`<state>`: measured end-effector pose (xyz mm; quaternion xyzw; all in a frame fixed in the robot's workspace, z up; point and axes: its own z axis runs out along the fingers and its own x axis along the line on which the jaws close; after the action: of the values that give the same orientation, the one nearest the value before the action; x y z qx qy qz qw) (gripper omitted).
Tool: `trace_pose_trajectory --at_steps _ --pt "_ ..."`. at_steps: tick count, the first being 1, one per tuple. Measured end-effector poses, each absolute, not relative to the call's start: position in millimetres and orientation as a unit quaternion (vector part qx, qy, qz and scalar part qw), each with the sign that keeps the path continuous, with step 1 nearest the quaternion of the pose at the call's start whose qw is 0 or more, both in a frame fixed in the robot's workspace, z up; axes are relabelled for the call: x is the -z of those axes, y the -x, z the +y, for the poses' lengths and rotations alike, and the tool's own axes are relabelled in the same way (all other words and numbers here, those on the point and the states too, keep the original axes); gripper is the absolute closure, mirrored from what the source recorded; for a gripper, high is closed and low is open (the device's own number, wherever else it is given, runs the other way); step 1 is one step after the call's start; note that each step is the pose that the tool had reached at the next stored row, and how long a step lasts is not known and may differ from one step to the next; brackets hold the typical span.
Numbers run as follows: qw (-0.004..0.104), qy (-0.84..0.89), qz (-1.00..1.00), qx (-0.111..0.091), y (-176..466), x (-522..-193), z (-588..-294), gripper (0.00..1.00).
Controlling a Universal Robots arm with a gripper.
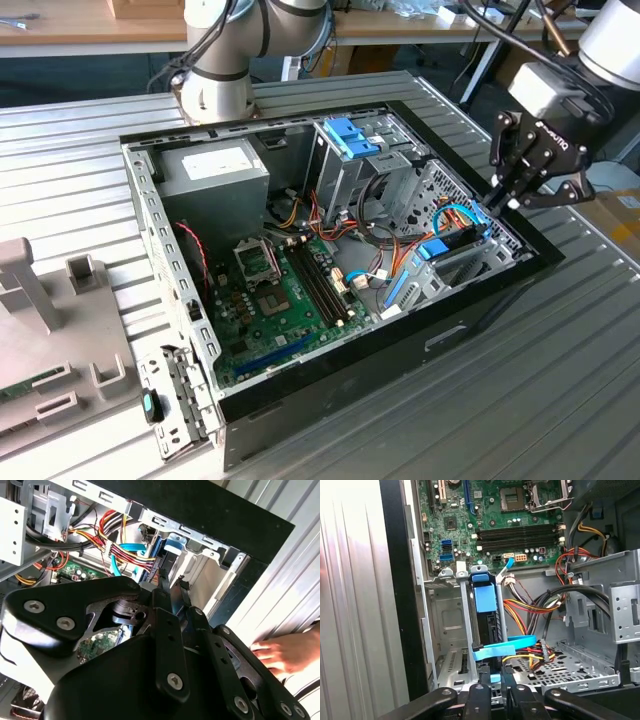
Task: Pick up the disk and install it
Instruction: 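Insert the second disk wire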
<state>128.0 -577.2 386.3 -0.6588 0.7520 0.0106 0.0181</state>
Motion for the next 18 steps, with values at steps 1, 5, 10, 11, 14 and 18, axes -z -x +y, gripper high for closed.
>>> trace_pose_trajectory --at_steps 1,5,10,11,14,18 --pt "0.019 0.659 0.752 -0.010 -128 -386 -577 0.76" --pt "0.027 0.660 0.751 -0.003 -123 -386 -581 0.76" --pt "0.030 0.660 0.750 0.000 -121 -386 -583 0.76" --pt "0.030 0.660 0.750 0.000 -117 -386 -584 0.76" --pt "0.031 0.660 0.750 0.000 -109 -386 -586 0.76" --pt "0.033 0.660 0.750 0.002 -100 -384 -590 0.76"
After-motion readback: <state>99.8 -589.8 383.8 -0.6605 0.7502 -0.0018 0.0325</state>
